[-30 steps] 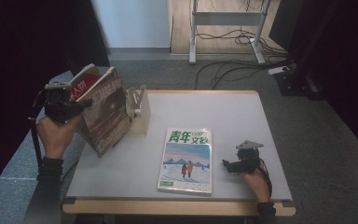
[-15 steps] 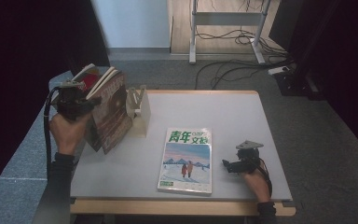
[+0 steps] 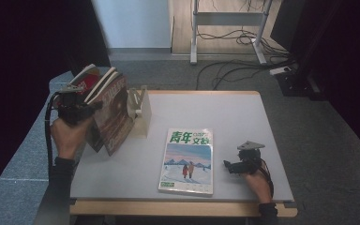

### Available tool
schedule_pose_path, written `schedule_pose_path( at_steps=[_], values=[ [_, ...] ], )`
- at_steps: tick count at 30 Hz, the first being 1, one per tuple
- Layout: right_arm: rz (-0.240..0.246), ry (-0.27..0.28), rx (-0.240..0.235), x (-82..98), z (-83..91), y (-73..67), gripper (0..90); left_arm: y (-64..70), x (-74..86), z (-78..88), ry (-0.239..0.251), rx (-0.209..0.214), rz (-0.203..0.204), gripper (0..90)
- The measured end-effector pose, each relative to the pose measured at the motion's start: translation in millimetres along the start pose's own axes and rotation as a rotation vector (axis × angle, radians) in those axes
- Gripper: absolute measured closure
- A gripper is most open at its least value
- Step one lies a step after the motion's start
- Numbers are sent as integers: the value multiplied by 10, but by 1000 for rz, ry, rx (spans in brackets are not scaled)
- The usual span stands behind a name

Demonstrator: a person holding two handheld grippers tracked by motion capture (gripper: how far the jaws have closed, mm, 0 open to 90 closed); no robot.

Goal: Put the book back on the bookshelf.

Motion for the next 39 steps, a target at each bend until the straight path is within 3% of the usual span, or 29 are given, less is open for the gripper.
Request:
schedule_pose_path(
  at_steps=[14, 26, 33, 39],
  values=[
    [1, 0, 1, 0, 0, 1, 14, -137, 209, 54, 65, -12, 41, 832],
    [1, 0, 1, 0, 0, 1, 14, -121, 305, 42, 55, -24, 6, 717],
    [2, 0, 1, 0, 0, 2, 14, -120, 447, 88, 66, -26, 9, 696],
    [1, 0, 1, 0, 0, 0, 14, -126, 663, 97, 53, -33, 13, 706]
  ],
)
Point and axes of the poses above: each handheld gripper's, and its own axes: z roughly backward along the jaws, x roughly out of its underside, y roughly to its right, the point moved 10 cm from there along -z, roughly forward along the jaws, and after that the axes turned 9 degrees about y, right-handed, at the moved point
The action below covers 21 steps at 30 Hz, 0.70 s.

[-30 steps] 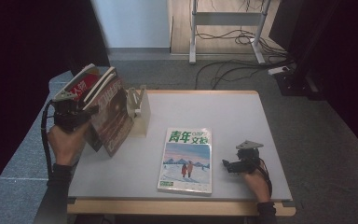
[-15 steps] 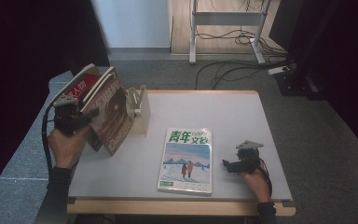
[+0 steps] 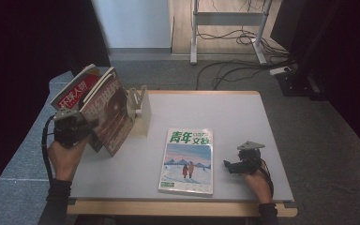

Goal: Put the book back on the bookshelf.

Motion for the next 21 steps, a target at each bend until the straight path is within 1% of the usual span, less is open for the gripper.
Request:
schedule_pose_path(
  at_steps=[6, 12, 15, 21],
  values=[
    [0, 0, 0, 0, 0, 0, 14, -9, 227, -1, -5, -4, 5, 731],
    [-1, 0, 0, 0, 1, -1, 14, -7, 355, -25, -16, 0, 9, 760],
    [-1, -1, 0, 0, 1, -1, 14, -7, 442, -50, -31, -3, 8, 775],
    [-3, 0, 0, 0, 0, -2, 14, 1, 558, -96, -42, -9, 8, 811]
  ],
)
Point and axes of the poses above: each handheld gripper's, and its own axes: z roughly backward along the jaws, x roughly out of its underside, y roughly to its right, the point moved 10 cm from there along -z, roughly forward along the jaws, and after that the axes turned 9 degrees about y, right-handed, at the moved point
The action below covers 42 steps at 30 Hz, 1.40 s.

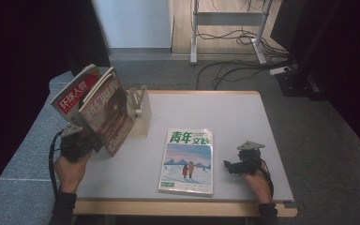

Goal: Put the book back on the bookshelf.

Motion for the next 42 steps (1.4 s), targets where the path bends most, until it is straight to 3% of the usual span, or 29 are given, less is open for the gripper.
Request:
schedule_pose_path(
  at_steps=[6, 24, 42],
  values=[
    [1, -1, 0, 1, 0, 1, 14, 11, -4, -24, -3, 10, 20, 835],
    [3, 0, -1, 0, -1, 4, 14, 64, -137, -282, -2, 3, 28, 842],
    [1, -1, -1, 1, 0, 2, 14, 87, -221, -439, -11, -25, 28, 842]
  ],
)
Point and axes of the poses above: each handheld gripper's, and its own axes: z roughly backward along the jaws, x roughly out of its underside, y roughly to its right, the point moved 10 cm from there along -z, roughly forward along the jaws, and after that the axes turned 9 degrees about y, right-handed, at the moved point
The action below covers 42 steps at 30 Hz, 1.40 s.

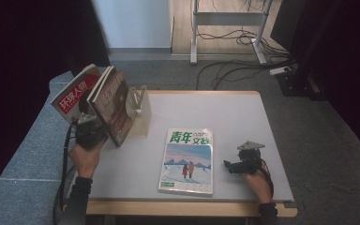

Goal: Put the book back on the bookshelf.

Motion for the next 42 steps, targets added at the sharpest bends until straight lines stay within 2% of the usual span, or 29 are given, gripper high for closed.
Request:
schedule_pose_path(
  at_steps=[8, 15, 24, 32, 42],
  values=[
    [0, 0, 0, 0, 0, 0, 15, 3, 13, 26, 4, -9, -15, 828],
    [3, 1, 0, -1, 0, 2, 14, 12, 35, 159, 18, -16, -43, 799],
    [1, 0, 1, 1, 1, -1, 14, 67, 63, 351, 46, 15, -53, 731],
    [0, 0, 0, 1, 1, -1, 14, 214, 82, 404, 51, 73, -71, 605],
    [2, 1, 1, 1, 1, -1, 14, 509, 151, 353, 29, 190, -117, 375]
  ],
)
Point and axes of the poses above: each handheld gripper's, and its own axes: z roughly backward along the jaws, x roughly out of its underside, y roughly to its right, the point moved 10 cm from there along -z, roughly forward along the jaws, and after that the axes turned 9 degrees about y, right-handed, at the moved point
